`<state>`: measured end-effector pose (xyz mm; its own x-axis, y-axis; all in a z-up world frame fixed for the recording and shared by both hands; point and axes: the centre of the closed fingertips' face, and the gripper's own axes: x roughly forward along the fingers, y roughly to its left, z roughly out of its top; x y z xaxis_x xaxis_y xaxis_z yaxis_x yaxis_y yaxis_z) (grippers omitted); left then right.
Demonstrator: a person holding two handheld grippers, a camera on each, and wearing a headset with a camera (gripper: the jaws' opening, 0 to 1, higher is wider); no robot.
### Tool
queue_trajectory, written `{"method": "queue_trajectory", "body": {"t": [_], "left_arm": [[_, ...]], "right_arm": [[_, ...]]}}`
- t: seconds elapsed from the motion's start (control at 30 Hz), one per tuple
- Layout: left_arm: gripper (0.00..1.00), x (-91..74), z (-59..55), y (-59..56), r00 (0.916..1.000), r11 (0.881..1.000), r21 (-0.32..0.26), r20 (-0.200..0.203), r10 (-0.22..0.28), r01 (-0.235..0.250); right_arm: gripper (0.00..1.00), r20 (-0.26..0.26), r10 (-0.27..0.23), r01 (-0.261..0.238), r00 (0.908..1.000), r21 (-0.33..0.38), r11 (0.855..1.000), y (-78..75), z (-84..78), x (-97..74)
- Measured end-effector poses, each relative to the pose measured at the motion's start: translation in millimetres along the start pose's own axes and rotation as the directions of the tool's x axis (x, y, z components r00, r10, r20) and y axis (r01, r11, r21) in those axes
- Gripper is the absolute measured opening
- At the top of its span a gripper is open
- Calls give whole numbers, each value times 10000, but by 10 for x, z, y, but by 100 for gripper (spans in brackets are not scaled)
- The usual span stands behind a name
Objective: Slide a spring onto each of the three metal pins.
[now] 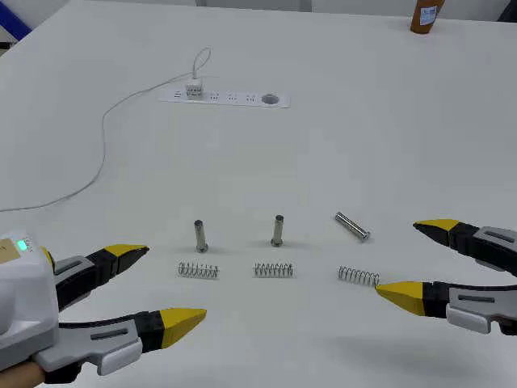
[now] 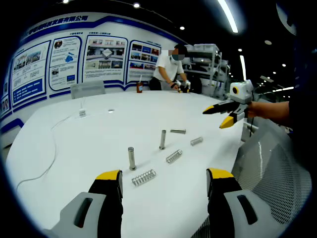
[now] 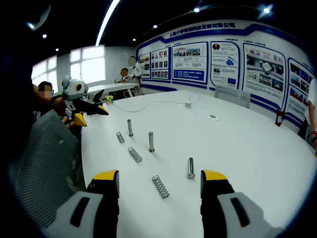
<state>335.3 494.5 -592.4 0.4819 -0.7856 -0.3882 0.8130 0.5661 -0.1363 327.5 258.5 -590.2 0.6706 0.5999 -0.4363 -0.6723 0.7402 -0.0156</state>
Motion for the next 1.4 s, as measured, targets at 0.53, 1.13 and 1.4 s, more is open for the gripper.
{"method": "queue_trajectory", "body": {"t": [0.53,1.13,1.4], "left_arm": [[71,17,-16,34,9999,10000,11,-151,-15,15],[71,-26,-46,38,9996,9996,-96,-91,270,-271],[71,-34,-32,44,9994,9994,-102,-23,344,-344]], "right_arm": [[66,-73,-164,165,9998,217,9996,-11,-56,-38],[65,-323,62,-63,9995,-14,10000,-46,-32,38],[65,-369,93,-95,9993,-68,9999,-72,-3,56]]}}
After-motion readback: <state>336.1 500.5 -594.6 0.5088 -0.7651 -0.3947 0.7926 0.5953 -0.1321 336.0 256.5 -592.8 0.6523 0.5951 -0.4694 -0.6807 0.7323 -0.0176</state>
